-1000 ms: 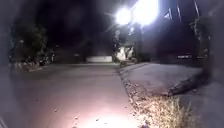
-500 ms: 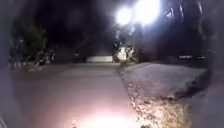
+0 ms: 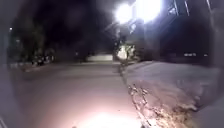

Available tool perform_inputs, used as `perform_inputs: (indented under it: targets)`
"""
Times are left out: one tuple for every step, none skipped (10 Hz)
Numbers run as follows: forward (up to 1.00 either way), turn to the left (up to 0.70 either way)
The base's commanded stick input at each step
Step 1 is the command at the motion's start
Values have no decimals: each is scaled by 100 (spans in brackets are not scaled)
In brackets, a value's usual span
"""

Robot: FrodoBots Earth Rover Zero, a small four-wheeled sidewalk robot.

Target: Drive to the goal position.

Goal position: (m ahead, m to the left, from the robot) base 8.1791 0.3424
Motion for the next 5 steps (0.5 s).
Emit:
perform_inputs:
  targets:
    - [70,0]
    - [70,0]
    - [70,0]
    - [70,0]
    - [70,0]
